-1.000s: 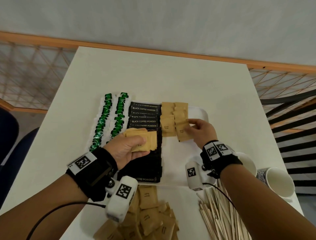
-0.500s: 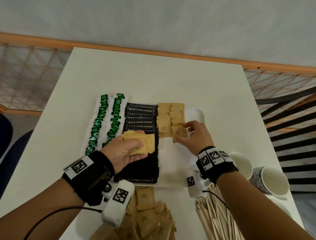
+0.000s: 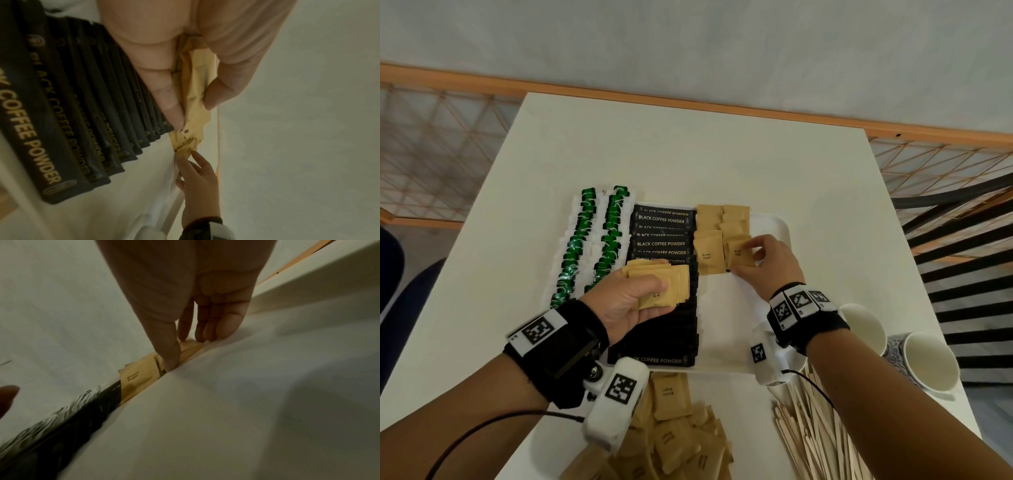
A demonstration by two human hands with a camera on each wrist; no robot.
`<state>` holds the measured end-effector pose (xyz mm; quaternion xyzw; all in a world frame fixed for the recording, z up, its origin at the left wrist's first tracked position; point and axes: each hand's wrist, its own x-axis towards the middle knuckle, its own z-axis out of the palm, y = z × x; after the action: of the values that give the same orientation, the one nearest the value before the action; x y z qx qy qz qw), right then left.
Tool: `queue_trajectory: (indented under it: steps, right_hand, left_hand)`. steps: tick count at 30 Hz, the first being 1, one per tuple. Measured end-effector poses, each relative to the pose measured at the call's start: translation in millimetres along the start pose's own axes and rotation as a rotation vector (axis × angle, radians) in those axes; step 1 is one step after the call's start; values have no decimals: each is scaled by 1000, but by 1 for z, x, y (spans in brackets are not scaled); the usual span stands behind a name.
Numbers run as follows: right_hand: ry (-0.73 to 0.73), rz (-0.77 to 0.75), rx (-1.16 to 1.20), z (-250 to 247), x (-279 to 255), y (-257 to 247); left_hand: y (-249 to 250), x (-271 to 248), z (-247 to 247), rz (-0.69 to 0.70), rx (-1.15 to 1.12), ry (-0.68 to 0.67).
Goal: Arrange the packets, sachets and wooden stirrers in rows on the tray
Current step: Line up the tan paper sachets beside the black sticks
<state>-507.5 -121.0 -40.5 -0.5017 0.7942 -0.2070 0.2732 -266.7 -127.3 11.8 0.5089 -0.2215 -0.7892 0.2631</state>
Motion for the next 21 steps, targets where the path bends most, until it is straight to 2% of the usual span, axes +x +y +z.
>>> queue_trajectory:
  steps: [21]
  right_hand:
    - [16, 70, 45, -1, -1, 2]
  left_hand:
    - [-6, 4, 0, -21, -3, -12]
